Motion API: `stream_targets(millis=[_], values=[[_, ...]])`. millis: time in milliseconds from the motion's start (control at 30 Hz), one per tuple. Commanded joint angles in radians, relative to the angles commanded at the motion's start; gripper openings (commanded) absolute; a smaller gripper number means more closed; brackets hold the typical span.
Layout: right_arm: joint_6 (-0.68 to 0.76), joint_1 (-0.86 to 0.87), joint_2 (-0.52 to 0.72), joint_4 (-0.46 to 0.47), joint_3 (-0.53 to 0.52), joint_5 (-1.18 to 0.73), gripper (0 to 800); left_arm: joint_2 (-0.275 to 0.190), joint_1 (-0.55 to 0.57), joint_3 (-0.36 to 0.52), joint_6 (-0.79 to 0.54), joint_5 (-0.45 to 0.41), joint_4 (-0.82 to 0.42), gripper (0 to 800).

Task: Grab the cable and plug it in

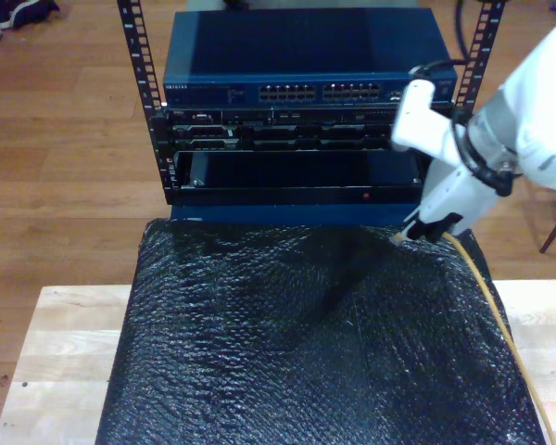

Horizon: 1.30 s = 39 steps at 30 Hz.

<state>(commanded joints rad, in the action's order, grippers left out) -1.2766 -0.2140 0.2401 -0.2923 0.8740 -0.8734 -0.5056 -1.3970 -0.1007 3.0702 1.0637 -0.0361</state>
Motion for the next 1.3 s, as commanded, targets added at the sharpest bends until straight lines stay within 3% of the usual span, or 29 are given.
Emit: stream_targets(millis=[367, 533, 933, 1300], values=[[0.008, -0.094, 0.0, 0.126, -0.091, 0.345, 0, 0.0, 0.0, 0.0, 0.0, -0.002, 0.0, 800], [0.011, -0.094, 0.012, 0.195, -0.181, 0.483, 0, 0.0, 0.0, 0.0, 0.002, 0.0, 0.0, 800], [0.011, -0.074, -0.005, 0.374, -0.176, 0.658, 0, 0.0, 0.0, 0.0, 0.002, -0.002, 0.0, 800], [0.009, -0.055, -0.028, 0.381, -0.192, 0.792, 0, 0.0, 0.0, 0.0, 0.002, -0.002, 0.0, 800]])
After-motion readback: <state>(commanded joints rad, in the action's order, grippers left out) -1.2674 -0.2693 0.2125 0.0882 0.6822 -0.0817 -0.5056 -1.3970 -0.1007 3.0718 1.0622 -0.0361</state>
